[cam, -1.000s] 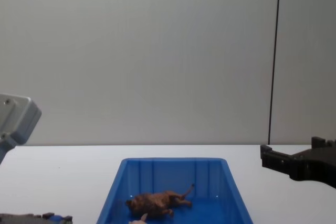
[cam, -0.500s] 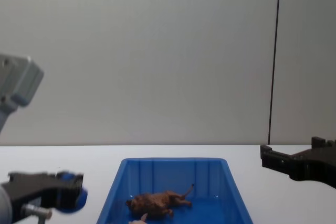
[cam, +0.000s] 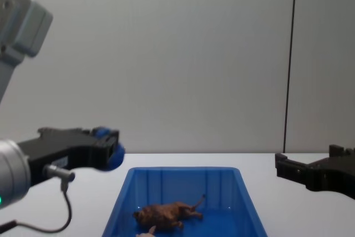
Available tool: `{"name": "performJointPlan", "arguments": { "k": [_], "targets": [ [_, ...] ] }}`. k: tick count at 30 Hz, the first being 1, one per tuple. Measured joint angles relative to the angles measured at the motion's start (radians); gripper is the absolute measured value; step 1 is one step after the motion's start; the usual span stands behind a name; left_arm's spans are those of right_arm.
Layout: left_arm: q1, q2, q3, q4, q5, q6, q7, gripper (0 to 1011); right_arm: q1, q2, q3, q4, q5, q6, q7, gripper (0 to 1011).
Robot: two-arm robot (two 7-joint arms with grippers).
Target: Pick up the two dolls from the table and place them into the box.
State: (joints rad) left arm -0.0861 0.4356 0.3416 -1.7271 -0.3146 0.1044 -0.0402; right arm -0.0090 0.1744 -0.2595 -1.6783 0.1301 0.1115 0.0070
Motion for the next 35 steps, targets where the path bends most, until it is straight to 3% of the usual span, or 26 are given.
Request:
{"name": "performJointPlan", "arguments": {
  "k": [5,10,28,35],
  "targets": [
    [-0.011,-0.003,-0.002,0.003,-0.005,-0.032,-0.055,160,0.0,0.0,0.0,0.0,0.0,0.0,0.0,1001],
    [-0.032,-0.012,-0.003,0.019,-0.026,-0.076,-0.145,247,0.0,0.0,0.0,0.0,0.0,0.0,0.0,1001],
    [-0.104,-0.058,0.008,0.098,-0.117,-0.178,-0.427,860,0.0,0.0,0.0,0.0,0.0,0.0,0.0,1001],
    [-0.12,-0.071,0.013,0.119,-0.137,-0.197,-0.486,1001,0.0,0.0,0.0,0.0,0.0,0.0,0.0,1001]
  ]
}}
